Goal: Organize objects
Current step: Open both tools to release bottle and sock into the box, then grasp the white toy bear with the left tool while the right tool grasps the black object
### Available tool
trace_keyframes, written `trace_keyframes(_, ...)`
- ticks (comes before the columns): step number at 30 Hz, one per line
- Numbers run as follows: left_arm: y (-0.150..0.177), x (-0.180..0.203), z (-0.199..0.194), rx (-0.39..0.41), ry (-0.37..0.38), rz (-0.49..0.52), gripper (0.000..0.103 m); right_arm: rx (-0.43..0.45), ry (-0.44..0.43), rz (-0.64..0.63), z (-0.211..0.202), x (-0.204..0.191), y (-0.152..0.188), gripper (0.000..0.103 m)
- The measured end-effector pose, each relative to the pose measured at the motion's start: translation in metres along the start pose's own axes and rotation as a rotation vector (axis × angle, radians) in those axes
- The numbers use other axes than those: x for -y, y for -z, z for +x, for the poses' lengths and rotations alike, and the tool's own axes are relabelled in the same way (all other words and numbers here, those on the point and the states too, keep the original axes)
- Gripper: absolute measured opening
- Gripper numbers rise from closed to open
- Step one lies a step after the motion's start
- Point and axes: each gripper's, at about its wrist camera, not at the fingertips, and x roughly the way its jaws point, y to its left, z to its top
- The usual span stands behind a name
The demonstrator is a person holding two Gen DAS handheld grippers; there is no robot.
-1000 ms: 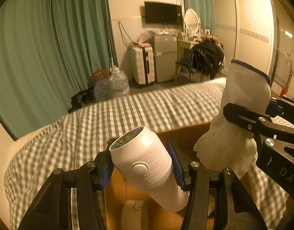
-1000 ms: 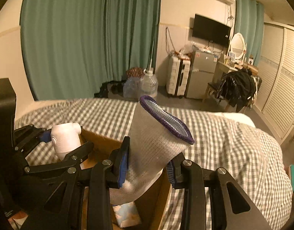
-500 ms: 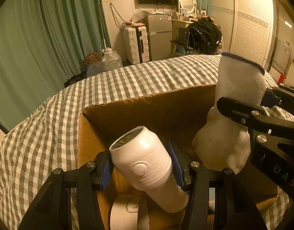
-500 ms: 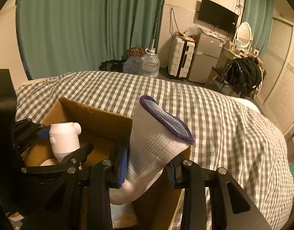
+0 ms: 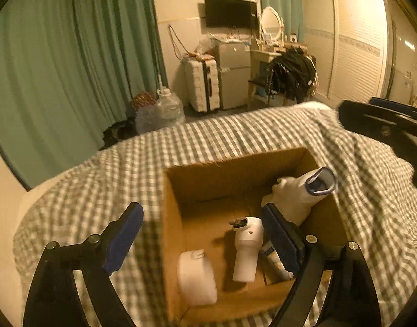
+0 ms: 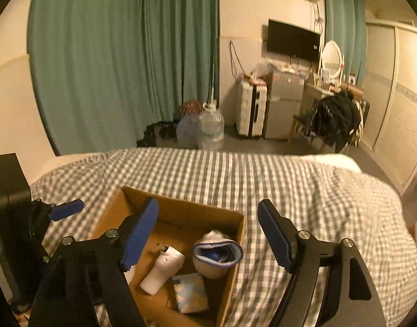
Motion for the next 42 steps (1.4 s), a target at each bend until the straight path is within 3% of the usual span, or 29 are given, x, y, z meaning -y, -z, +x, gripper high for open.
trace_keyframes(1,-0.004,-0.003,-0.009,0.009,-0.009,-0.009,0.098,0.014,0.007,-0.012,-0.014,-0.003,-0.003,0.078)
trace_keyframes(9,0.004,-0.023,-0.098,0.108,-0.056,-0.046,0.102,0.073,0.022,-0.056,-0.11,-0.017,-0.004,0.083)
trace_keyframes(17,0.053,-0.017,-0.134,0.113,-0.084,-0.054,0.103,0.022,0.0,-0.094,-0.157,-0.033,0.053,0.083)
trace_keyframes(20,0.086,-0.01,-0.135,0.086,-0.092,-0.064,0.103,-0.024,-0.004,-0.113,-0.155,-0.038,0.087,0.083)
trace_keyframes(27,0.161,0.011,-0.107,-0.027,-0.021,-0.127,0.103,-0.15,0.015,-0.112,-0.129,-0.042,0.163,0.083)
trace_keyframes(31,0.193,0.03,-0.086,-0.096,0.005,-0.105,0.103,-0.221,0.018,-0.104,-0.107,-0.04,0.193,0.083)
trace_keyframes(33,0.205,0.041,-0.078,-0.125,0.027,-0.076,0.103,-0.254,0.005,-0.093,-0.097,-0.041,0.204,0.079)
trace_keyframes(38,0.214,0.056,-0.066,-0.163,0.072,-0.03,0.103,-0.332,-0.023,-0.08,-0.072,-0.042,0.219,0.058)
trace_keyframes(42,0.22,0.066,-0.06,-0.179,0.105,0.003,0.103,-0.379,-0.064,-0.058,-0.059,-0.042,0.227,0.047)
